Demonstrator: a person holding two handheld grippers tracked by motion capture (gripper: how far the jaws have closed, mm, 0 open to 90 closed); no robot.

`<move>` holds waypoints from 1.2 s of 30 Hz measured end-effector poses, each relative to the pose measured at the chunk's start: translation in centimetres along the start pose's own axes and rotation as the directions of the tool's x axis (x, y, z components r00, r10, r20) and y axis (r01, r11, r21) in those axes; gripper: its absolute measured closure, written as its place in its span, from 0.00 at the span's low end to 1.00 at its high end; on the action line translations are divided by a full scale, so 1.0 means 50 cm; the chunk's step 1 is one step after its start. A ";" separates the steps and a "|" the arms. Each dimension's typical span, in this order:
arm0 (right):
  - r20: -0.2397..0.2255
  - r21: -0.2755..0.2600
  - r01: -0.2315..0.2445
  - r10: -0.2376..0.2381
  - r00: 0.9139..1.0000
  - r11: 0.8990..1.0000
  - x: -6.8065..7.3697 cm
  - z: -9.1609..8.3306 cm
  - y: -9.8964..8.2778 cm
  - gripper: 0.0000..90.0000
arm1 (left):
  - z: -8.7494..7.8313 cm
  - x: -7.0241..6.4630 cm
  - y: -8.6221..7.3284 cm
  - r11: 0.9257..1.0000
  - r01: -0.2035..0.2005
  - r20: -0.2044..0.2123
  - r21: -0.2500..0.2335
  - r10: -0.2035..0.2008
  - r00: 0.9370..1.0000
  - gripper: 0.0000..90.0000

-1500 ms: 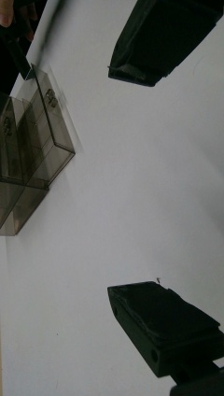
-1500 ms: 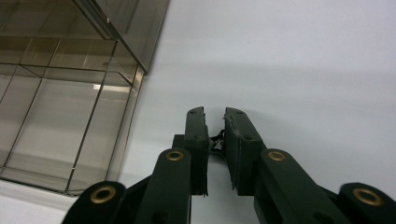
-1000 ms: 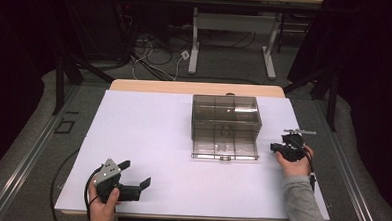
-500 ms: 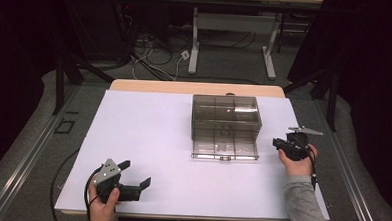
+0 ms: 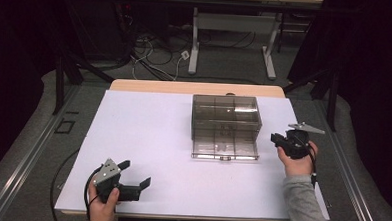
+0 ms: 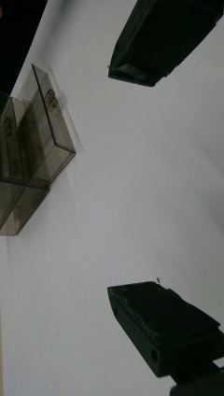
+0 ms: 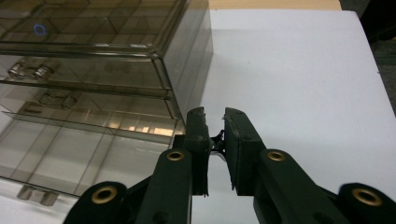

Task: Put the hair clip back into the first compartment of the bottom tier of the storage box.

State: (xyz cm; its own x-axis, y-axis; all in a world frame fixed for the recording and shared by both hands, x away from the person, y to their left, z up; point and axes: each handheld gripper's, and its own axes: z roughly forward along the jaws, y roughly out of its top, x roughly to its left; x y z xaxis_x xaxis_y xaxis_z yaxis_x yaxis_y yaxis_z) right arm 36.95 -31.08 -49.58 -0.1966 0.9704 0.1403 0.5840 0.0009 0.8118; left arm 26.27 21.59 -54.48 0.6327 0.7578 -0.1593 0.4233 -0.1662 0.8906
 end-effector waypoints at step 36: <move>-0.154 -0.063 0.072 -0.081 0.985 0.995 0.103 -0.017 0.016 0.89 | 0.001 0.001 0.000 1.000 0.000 0.000 0.000 0.000 1.000 0.00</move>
State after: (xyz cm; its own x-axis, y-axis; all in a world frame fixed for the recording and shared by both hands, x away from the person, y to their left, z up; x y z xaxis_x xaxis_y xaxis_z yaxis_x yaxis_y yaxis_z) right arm 35.75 -26.28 -47.71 -0.3622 0.9182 0.1603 0.5180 0.0553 0.8536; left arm 26.32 21.59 -54.50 0.6327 0.7578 -0.1596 0.4234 -0.1659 0.8906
